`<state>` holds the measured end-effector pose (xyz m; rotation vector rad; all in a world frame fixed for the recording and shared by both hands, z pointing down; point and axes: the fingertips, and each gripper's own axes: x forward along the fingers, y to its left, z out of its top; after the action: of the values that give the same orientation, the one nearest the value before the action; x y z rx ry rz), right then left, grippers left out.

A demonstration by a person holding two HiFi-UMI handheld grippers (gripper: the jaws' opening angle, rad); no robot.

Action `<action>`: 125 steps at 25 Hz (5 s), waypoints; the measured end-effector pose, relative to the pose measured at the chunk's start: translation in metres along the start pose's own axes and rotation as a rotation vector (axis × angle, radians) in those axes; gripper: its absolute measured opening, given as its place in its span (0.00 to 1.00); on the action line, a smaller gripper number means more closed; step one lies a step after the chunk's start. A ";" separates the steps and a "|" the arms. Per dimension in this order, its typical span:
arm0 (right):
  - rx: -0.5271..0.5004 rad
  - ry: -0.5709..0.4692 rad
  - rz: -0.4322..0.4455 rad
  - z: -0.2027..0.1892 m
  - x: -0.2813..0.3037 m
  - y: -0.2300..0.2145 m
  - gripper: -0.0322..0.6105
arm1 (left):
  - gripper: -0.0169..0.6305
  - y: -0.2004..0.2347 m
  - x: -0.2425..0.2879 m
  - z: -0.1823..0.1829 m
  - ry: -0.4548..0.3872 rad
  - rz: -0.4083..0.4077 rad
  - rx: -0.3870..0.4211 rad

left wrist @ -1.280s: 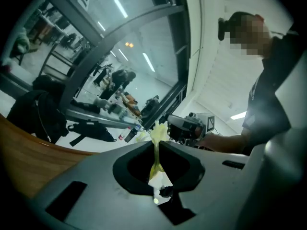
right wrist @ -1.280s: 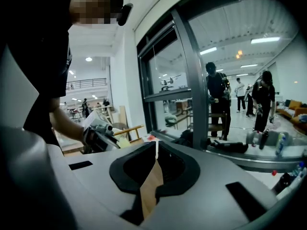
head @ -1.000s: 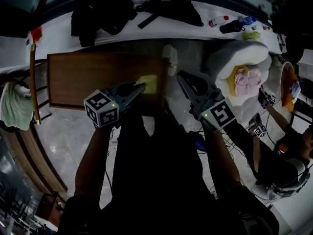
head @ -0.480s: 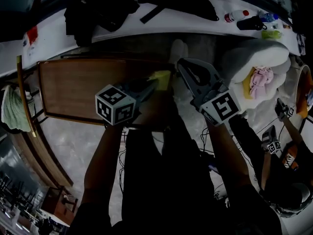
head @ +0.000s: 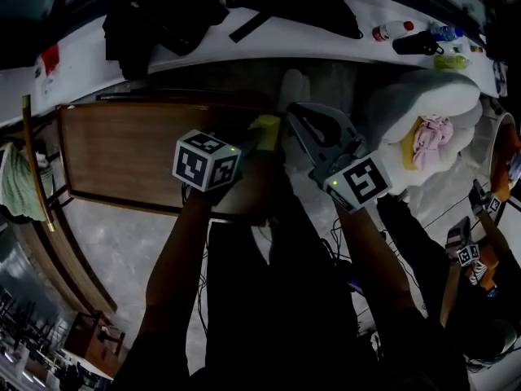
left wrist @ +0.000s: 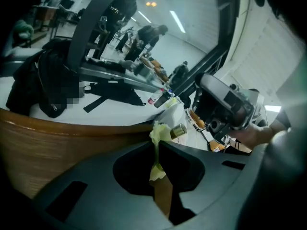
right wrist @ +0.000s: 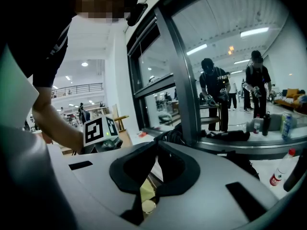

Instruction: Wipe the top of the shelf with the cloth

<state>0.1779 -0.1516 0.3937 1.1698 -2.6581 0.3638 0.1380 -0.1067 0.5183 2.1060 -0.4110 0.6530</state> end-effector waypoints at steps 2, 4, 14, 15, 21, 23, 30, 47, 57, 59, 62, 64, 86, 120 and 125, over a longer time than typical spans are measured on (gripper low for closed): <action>-0.001 0.006 0.004 -0.002 0.002 0.001 0.09 | 0.08 0.003 0.003 -0.001 0.022 0.026 0.014; -0.005 0.012 0.010 -0.003 0.004 0.004 0.09 | 0.08 0.004 0.006 -0.002 0.039 0.045 0.033; 0.023 0.033 0.032 -0.009 0.018 0.027 0.09 | 0.08 0.029 -0.015 -0.005 0.079 0.131 0.123; 0.025 0.035 0.035 -0.010 0.020 0.030 0.09 | 0.08 0.034 -0.020 -0.006 0.080 0.135 0.127; 0.028 0.036 0.062 -0.013 0.039 0.052 0.09 | 0.08 0.058 -0.043 -0.008 0.088 0.134 0.135; 0.028 0.036 0.074 -0.013 0.046 0.059 0.09 | 0.08 0.063 -0.050 -0.009 0.094 0.139 0.143; 0.022 0.043 0.122 -0.014 0.077 0.089 0.09 | 0.08 0.098 -0.087 -0.012 0.084 0.182 0.152; 0.016 0.072 0.191 -0.021 0.140 0.149 0.09 | 0.08 0.234 -0.231 -0.025 0.023 0.402 0.078; 0.006 0.100 0.217 -0.026 0.160 0.163 0.09 | 0.08 0.331 -0.341 -0.035 0.024 0.640 0.019; 0.005 0.103 0.222 -0.027 0.162 0.164 0.09 | 0.08 0.340 -0.348 -0.034 0.029 0.661 0.013; 0.002 0.099 0.232 -0.025 0.164 0.168 0.09 | 0.08 0.348 -0.356 -0.033 0.015 0.694 -0.005; -0.001 0.098 0.237 -0.023 0.164 0.170 0.09 | 0.08 0.354 -0.364 -0.033 -0.002 0.729 -0.015; 0.064 0.070 0.021 -0.028 0.033 0.064 0.09 | 0.08 0.211 -0.256 -0.006 -0.306 0.538 -0.174; 0.090 0.081 0.147 -0.045 0.002 0.088 0.09 | 0.08 0.049 -0.064 -0.048 0.091 0.312 0.181; 0.081 0.100 0.159 -0.048 0.026 0.106 0.09 | 0.08 0.085 -0.098 -0.050 0.092 0.337 0.180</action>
<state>0.0865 -0.0859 0.4319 0.9375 -2.6782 0.5471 0.0007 -0.1087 0.5398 2.1846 -0.6858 1.0105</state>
